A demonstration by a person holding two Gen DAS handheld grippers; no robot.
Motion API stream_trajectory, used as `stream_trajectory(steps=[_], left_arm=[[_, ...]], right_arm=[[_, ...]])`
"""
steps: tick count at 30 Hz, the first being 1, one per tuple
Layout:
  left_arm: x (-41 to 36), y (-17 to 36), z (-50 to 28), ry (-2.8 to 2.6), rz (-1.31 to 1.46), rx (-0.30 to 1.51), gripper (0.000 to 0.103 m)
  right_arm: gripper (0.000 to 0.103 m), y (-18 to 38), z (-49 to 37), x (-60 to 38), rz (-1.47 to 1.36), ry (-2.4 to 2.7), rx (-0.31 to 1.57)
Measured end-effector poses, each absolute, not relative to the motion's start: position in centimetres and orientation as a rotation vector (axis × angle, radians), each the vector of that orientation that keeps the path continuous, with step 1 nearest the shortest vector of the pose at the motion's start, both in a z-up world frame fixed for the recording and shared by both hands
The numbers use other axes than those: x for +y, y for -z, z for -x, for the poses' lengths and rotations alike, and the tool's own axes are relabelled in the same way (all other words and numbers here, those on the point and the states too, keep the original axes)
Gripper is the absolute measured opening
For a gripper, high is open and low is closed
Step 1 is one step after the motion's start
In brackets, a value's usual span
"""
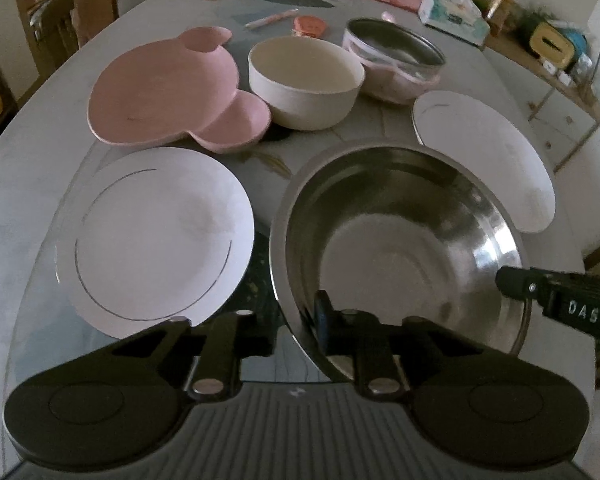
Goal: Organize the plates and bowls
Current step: 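Move both grippers toward the rim of the large steel bowl, then close both grippers on the steel bowl rim and lift it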
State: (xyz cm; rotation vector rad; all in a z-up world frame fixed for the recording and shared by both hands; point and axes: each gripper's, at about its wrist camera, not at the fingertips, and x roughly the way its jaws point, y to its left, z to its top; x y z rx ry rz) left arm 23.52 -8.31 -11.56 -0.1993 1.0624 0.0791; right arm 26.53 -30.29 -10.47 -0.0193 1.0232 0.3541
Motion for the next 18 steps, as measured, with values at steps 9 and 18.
stream_trajectory(steps=[9,18], left_arm=[[-9.0,10.1,-21.2,-0.041,0.162,1.049,0.017],[-10.0,8.8,-16.9,0.061,0.126,1.068,0.017]], right_arm=[[0.014,9.4,-24.1,-30.7,0.024,-0.349,1.004],[0.014,7.7,-18.8,-31.9,0.011,-0.298,1.022]])
